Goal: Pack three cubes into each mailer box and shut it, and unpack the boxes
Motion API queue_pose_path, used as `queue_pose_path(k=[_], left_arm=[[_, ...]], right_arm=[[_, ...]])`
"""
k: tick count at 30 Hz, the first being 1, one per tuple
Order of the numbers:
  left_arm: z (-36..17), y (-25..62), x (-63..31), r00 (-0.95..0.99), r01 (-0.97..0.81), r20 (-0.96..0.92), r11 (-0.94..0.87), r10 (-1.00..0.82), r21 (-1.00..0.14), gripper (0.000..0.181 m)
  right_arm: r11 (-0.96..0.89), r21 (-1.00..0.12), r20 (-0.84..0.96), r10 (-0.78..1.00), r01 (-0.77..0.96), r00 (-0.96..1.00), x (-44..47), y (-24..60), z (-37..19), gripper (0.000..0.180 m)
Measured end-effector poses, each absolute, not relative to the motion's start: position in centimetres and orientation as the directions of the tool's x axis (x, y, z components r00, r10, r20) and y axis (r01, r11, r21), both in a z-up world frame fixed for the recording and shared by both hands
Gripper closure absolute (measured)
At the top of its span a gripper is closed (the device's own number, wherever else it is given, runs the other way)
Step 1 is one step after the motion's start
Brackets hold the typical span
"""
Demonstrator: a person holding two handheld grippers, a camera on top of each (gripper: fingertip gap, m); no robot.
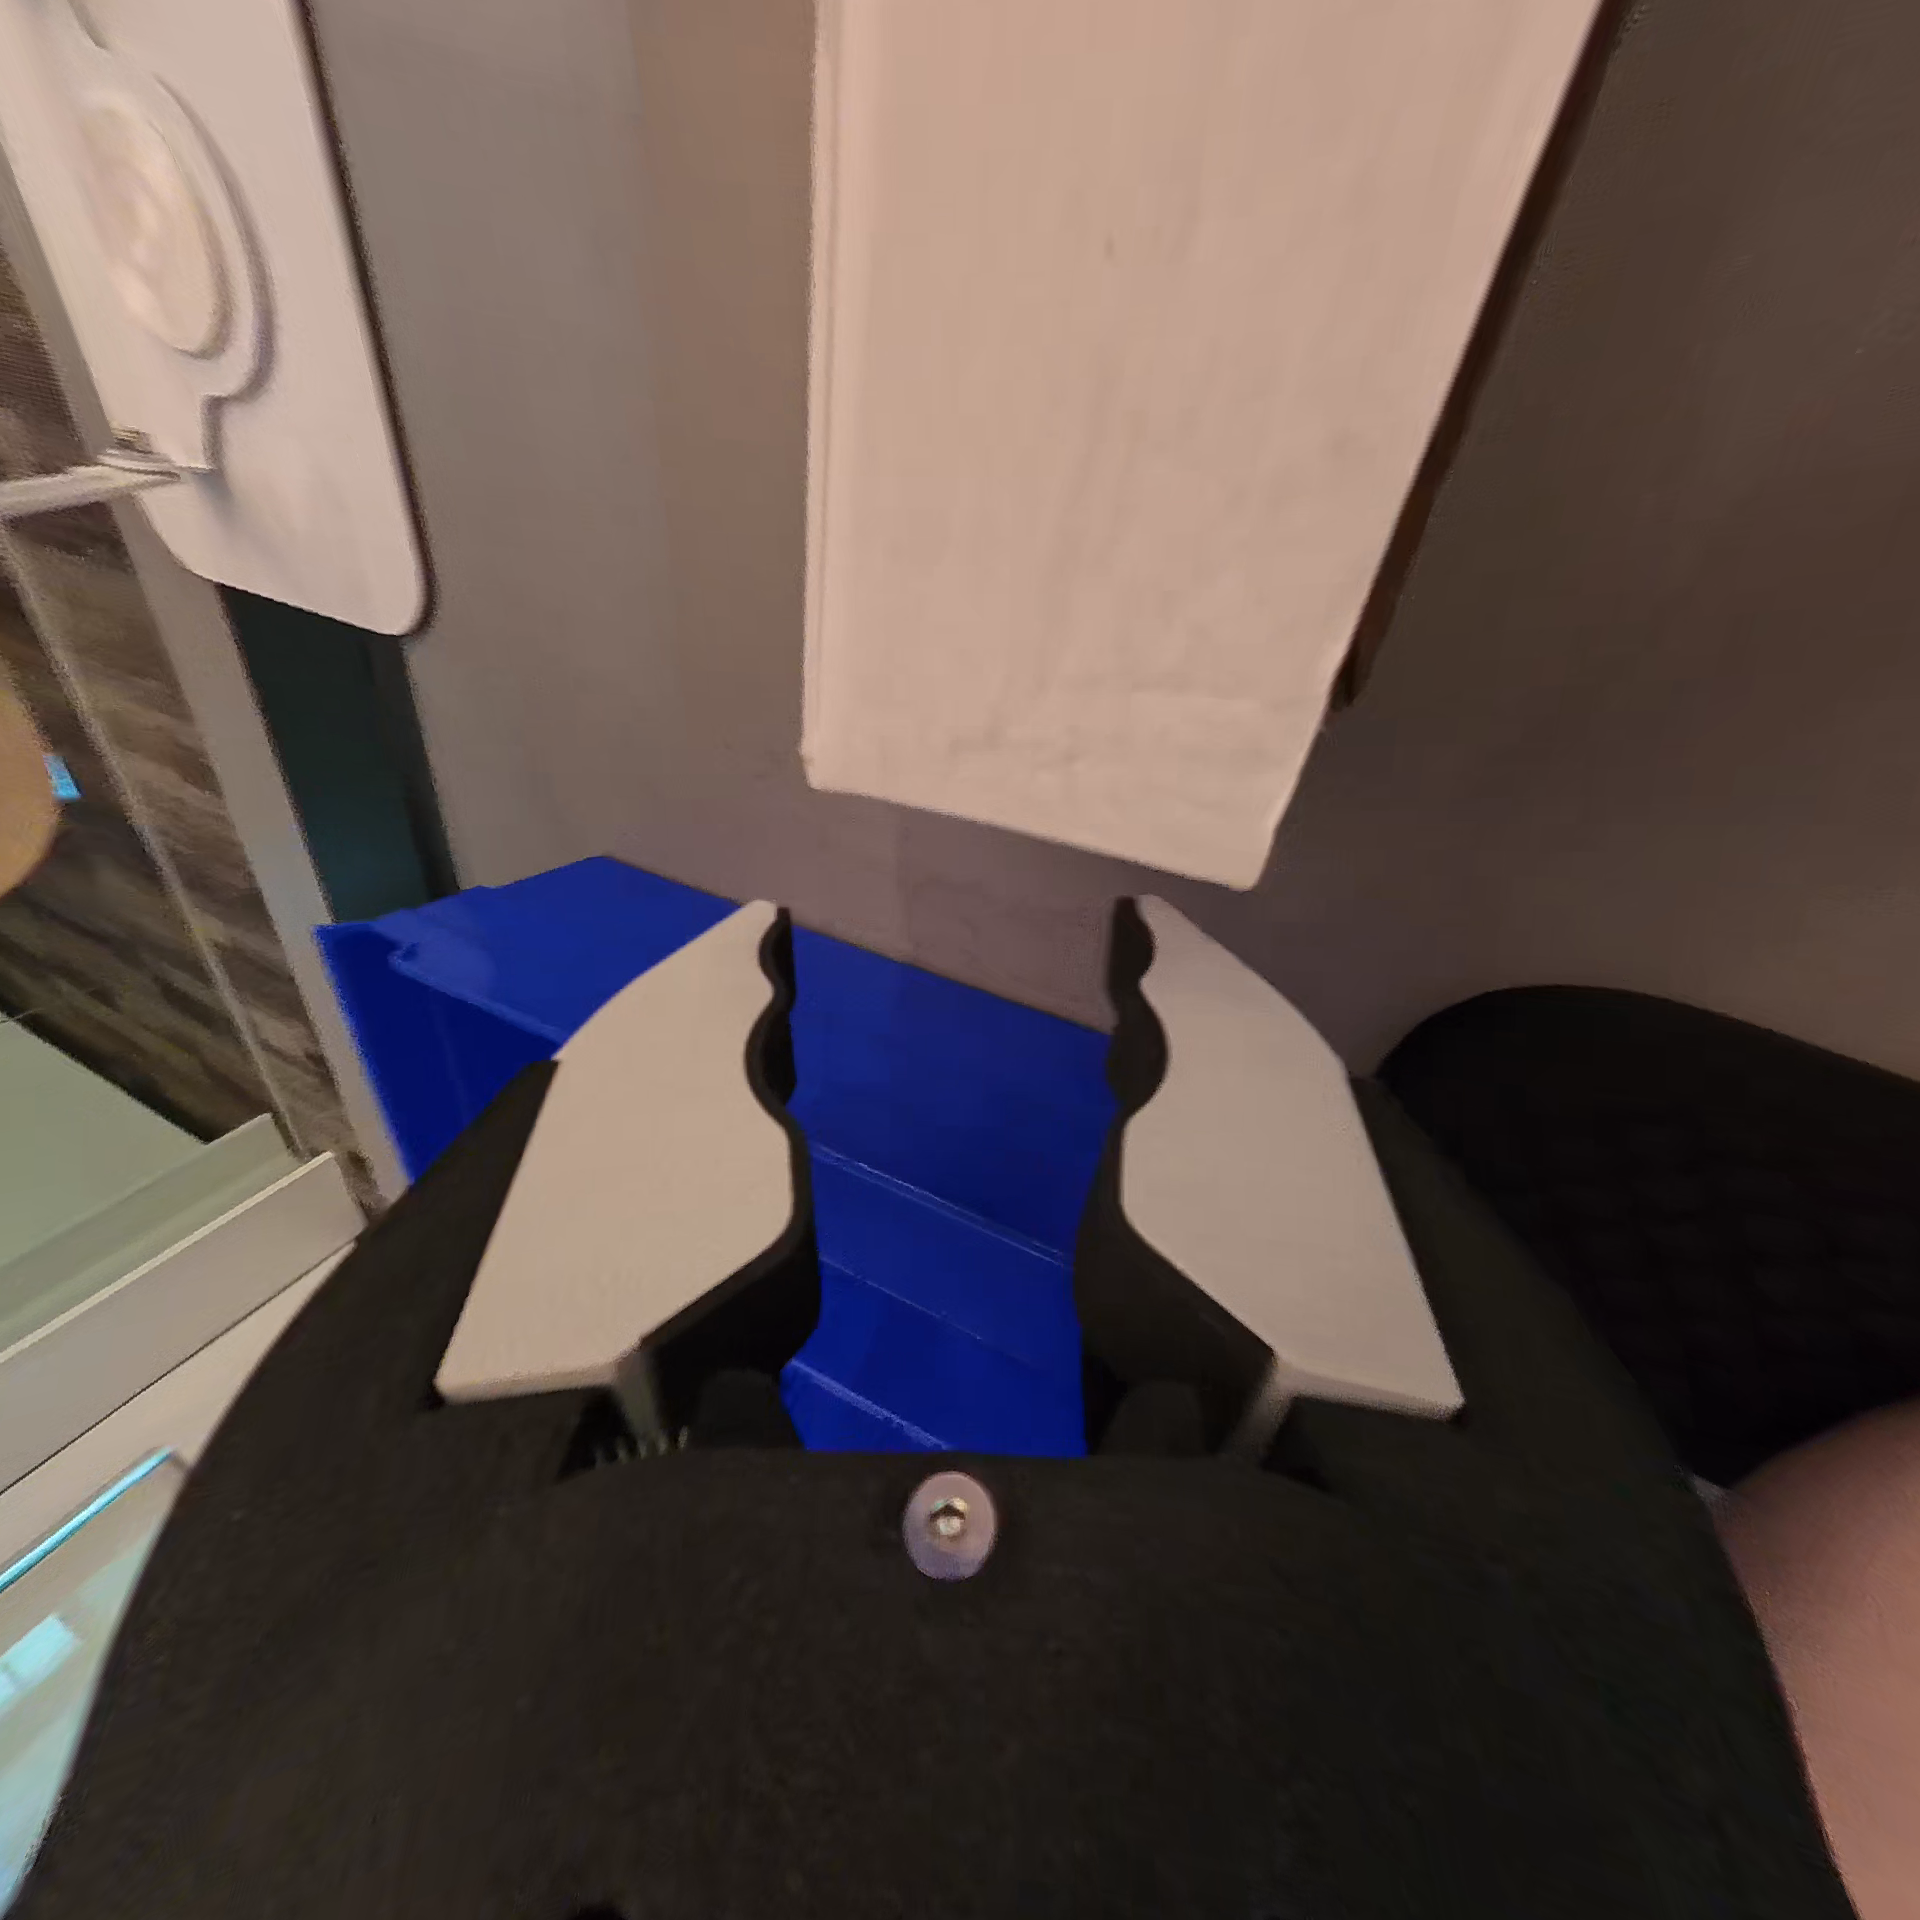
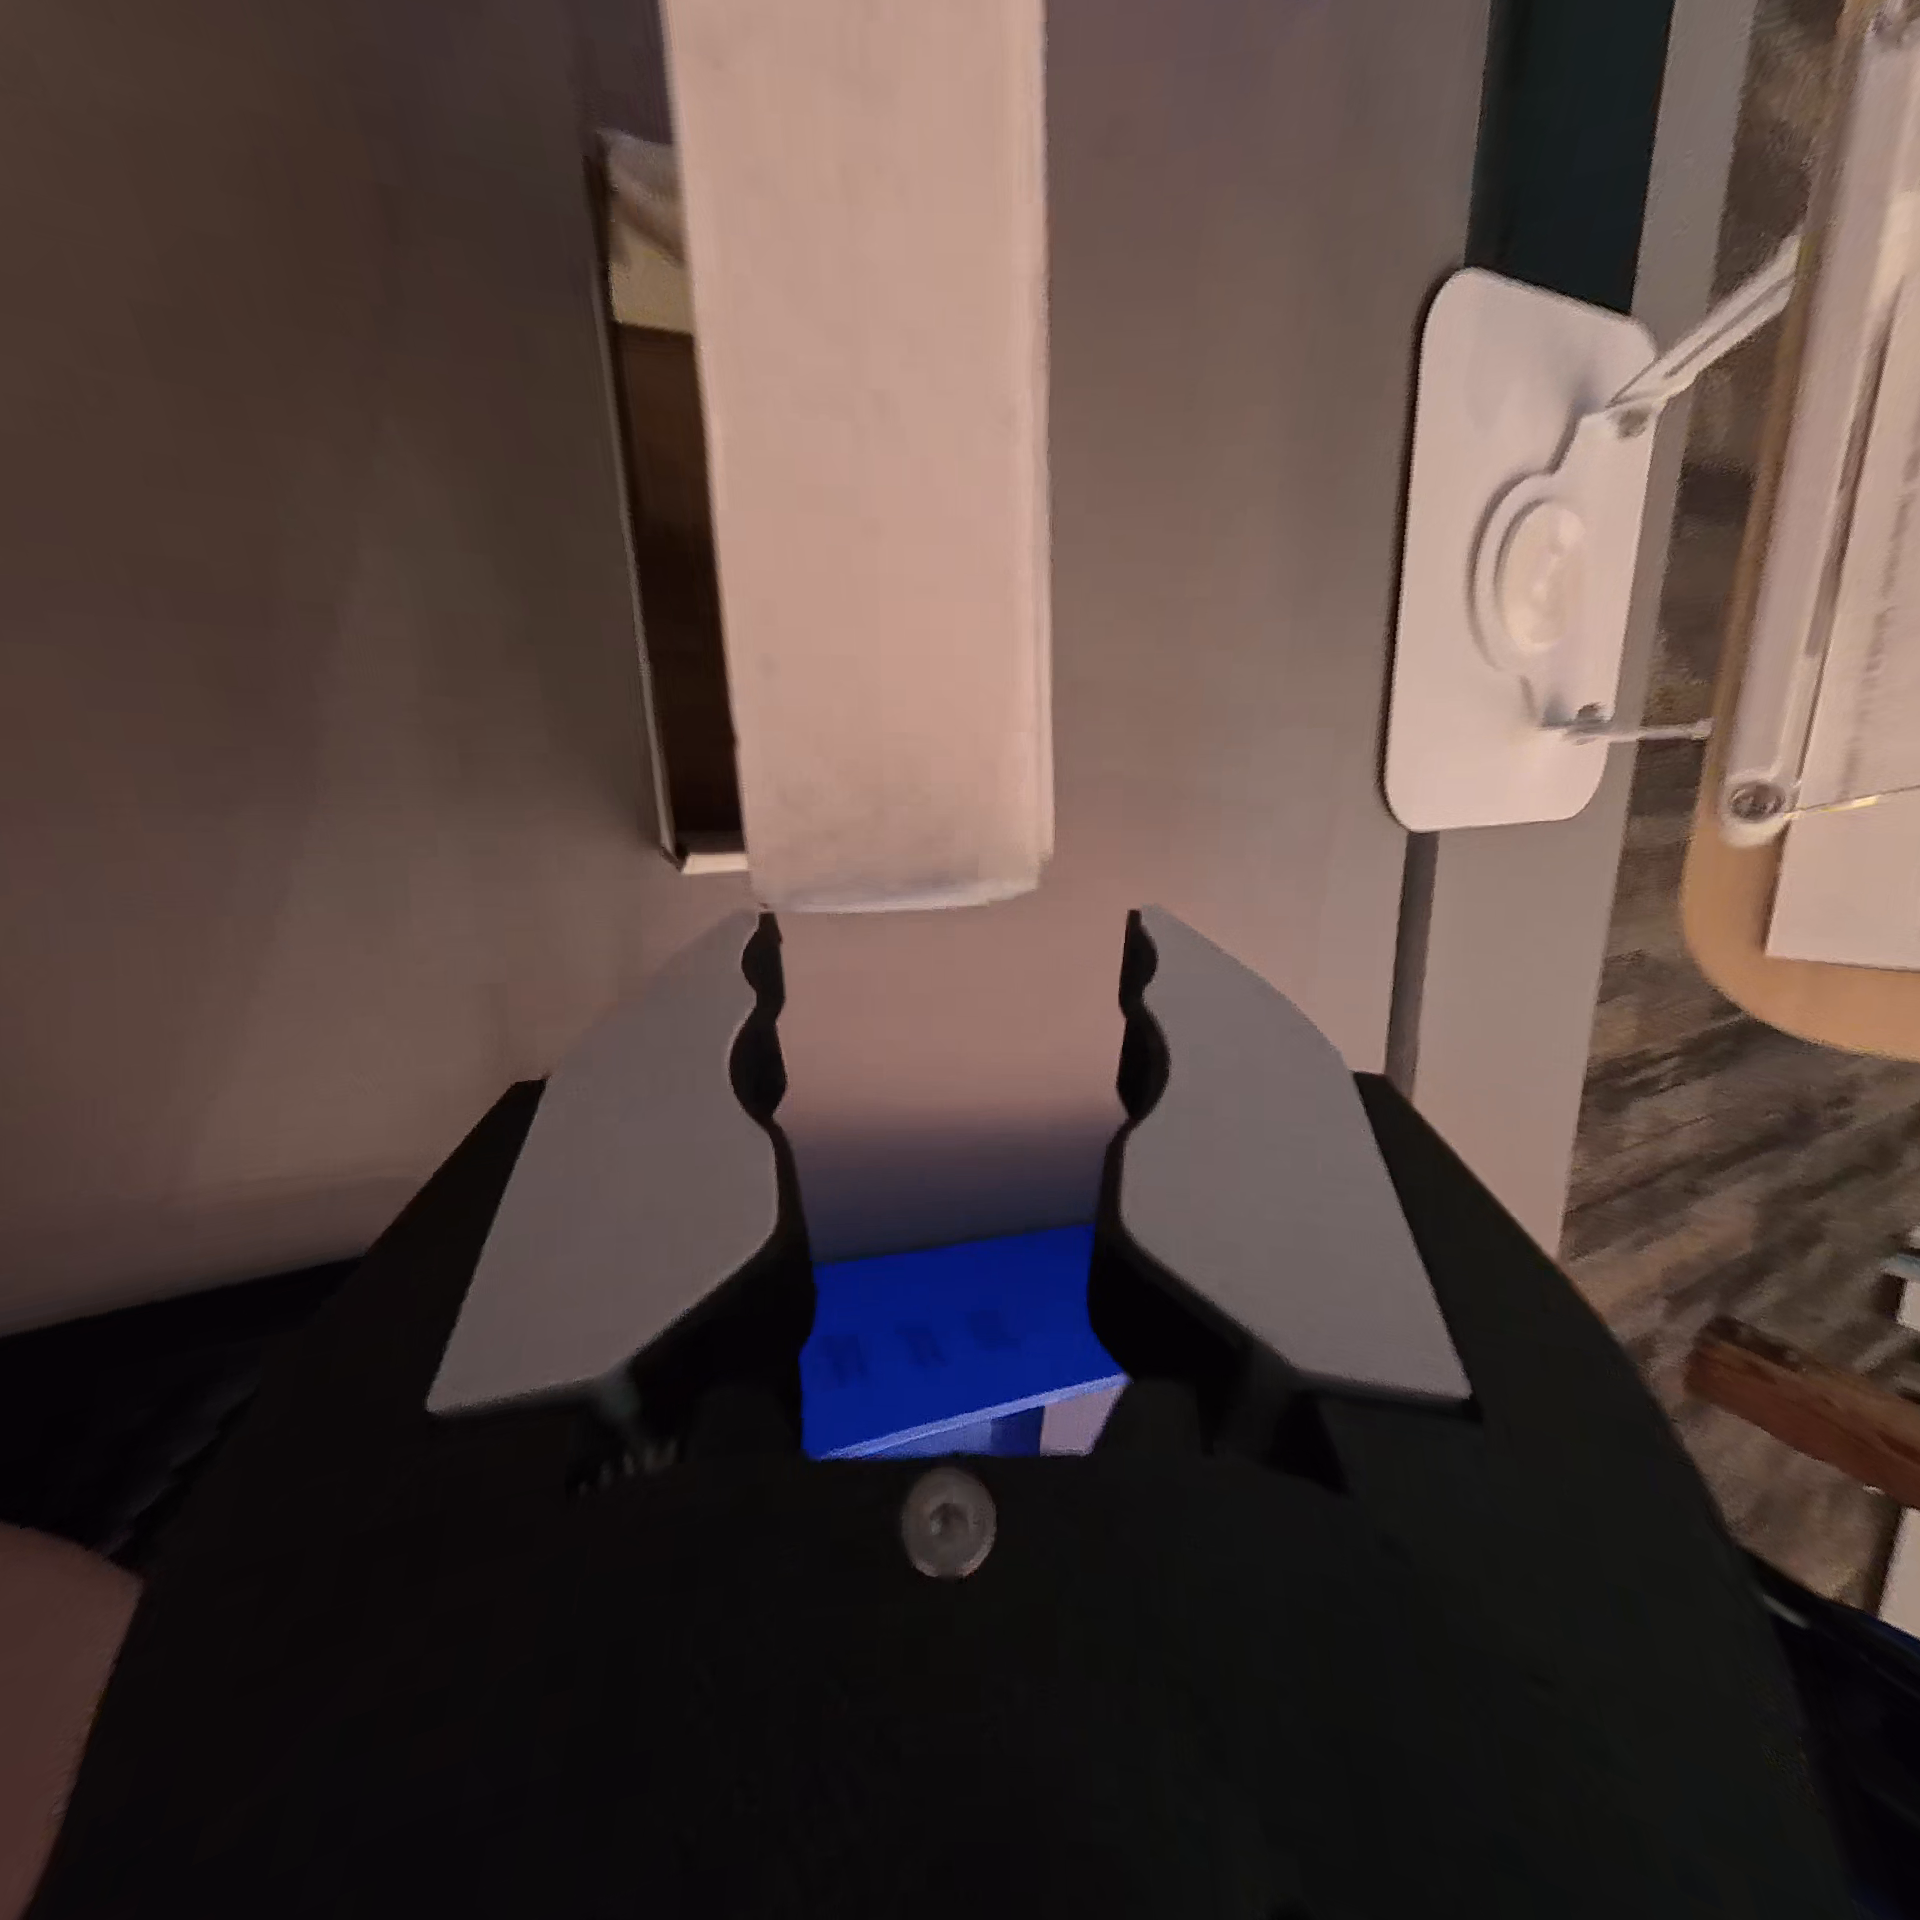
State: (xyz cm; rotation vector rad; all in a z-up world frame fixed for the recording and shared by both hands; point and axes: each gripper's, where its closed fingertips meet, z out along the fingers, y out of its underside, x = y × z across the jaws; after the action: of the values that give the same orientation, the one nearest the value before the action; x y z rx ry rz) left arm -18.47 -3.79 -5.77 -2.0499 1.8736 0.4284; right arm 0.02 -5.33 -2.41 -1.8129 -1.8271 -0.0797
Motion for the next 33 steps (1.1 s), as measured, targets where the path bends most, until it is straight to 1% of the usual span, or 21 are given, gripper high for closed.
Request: queue_pose_path(k=[3,4,7,11,13,15,18,22,26,33], left_arm=[[-4.9,-3.9,-17.3,0.087,-0.996,-0.477,-0.063,-0.874,-0.065,0.104],[-4.7,-4.2,-16.8,0.078,-0.996,-0.478,-0.046,-0.875,-0.077,0.101],[-4.4,-4.8,-15.5,0.03,-0.995,-0.49,0.023,-0.871,-0.101,0.102],[-4.2,-4.8,-14.4,0.004,-0.988,-0.504,0.072,-0.864,-0.133,0.113],[-4.2,-4.4,-14.4,0.009,-0.988,-0.507,0.071,-0.862,-0.138,0.116],[-4.5,-4.4,-14.5,-0.002,-0.989,-0.498,0.076,-0.867,-0.129,0.122],[-4.8,-4.6,-14.8,-0.023,-0.99,-0.496,0.089,-0.868,-0.11,0.122],[-5.3,-5.7,-14.8,-0.034,-0.989,-0.433,0.092,-0.901,-0.115,0.122],[-5.9,-6.6,-15.0,-0.058,-0.991,-0.388,0.1,-0.92,-0.09,0.12],[-7.5,-8.3,-15.2,-0.078,-0.994,-0.252,0.095,-0.965,-0.058,0.114]], right_arm=[[0.142,-0.311,0.465,0.885,0.94,0.02,-1.1,-6.2,-2.0,0.112],[0.157,-0.308,0.474,0.881,0.938,0.008,-1.4,-6.4,-2.0,0.112],[0.17,-0.321,0.473,0.881,0.932,0.002,-1.8,-6.4,-2.0,0.112],[0.156,-0.357,0.427,0.904,0.921,0.013,-1.8,-6.2,-2.6,0.113],[0.138,-0.354,0.408,0.913,0.925,0.02,-1.6,-5.9,-3.1,0.114],[0.131,-0.346,0.395,0.918,0.929,0.018,-1.5,-5.8,-3.5,0.119],[0.131,-0.364,0.362,0.932,0.922,0.011,-1.8,-6.2,-3.6,0.121],[0.102,-0.374,0.284,0.959,0.922,0.009,-1.8,-7.3,-4.0,0.119],[0.075,-0.381,0.208,0.978,0.921,0.007,-2.0,-8.2,-4.4,0.118],[0.046,-0.349,0.072,0.997,0.936,-0.022,-2.0,-9.8,-6.0,0.115]])
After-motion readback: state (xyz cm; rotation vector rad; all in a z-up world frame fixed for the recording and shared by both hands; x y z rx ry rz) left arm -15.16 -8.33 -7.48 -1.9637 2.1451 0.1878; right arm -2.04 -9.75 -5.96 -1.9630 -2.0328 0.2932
